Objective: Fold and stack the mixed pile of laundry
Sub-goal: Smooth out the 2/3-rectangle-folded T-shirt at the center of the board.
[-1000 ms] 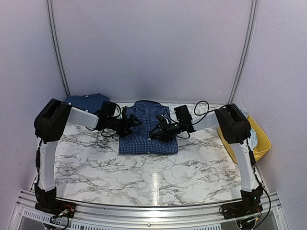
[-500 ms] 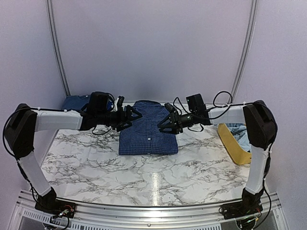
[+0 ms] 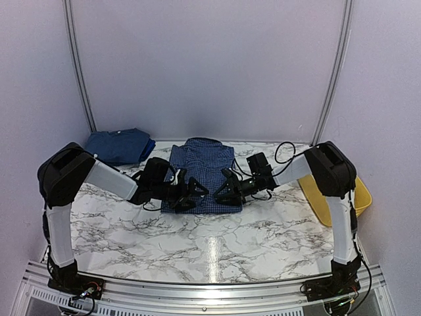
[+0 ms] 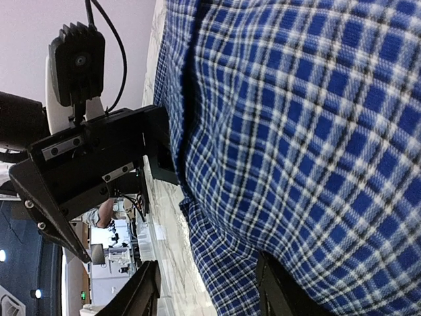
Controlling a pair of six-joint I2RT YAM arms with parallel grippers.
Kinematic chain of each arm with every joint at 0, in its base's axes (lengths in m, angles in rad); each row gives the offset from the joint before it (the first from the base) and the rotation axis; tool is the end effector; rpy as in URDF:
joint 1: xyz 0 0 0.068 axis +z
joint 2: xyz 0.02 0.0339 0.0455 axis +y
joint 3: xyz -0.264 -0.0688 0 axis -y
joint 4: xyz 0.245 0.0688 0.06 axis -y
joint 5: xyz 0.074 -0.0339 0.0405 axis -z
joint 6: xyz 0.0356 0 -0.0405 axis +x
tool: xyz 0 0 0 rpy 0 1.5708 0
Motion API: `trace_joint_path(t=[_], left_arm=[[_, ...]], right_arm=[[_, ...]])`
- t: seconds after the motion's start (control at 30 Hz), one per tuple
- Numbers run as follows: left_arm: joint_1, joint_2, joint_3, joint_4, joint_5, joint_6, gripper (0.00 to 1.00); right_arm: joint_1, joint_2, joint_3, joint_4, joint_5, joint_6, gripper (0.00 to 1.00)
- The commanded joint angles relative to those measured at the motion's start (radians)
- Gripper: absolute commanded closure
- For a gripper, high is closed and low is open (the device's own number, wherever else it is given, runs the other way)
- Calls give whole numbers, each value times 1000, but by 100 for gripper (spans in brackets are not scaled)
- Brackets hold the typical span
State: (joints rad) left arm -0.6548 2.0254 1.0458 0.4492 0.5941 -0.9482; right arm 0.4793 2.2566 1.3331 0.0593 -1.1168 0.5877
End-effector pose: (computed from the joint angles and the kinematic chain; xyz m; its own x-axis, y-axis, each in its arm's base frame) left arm 0.3143 -0.2665 0.1284 -0.9551 -0.1154 -0.2730 0.1917 0.4621 -0.8659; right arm 0.3765 0.2317 0.0904 -0.9608 -0.2253 -0.1613 -0.2250 0.2944 0.9288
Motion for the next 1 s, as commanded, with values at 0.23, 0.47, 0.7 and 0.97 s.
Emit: trace_joint_path(t=[0.23,0.47,0.7,0.97], left_arm=[[-21,-264,-175,-153,-38,36,1],[16,-174,161,-410,-55,242,1],[82,143,525,-411,-15,231,1],[137,318,563,-338,-59,182,1]], right_arm=[[60,-218,-171,-181,34,-122,49],[-20,-218,43,-185,66,-67,49],[-40,18,305,-117,97,37,52],[-60,240,448,-142,119,45,54]])
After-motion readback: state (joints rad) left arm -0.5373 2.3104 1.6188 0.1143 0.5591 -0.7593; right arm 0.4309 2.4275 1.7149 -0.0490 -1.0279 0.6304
